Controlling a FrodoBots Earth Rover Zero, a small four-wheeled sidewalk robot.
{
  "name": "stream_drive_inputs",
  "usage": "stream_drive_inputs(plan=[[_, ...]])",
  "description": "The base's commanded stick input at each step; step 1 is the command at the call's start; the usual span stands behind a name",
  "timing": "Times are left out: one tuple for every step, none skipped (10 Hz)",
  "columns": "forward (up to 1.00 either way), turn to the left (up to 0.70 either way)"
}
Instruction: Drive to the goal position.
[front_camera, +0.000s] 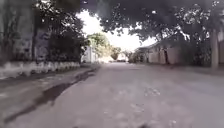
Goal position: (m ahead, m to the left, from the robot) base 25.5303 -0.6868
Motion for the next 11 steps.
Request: stream_drive_inputs(plan=[[1.0, 0.0], [1.0, 0.0], [1.0, 0.0], [1.0, 0.0], [1.0, 0.0], [1.0, 0.0], [1.0, 0.0], [1.0, 0.0], [1.0, -0.34], [1.0, -0.13], [1.0, 0.0]])
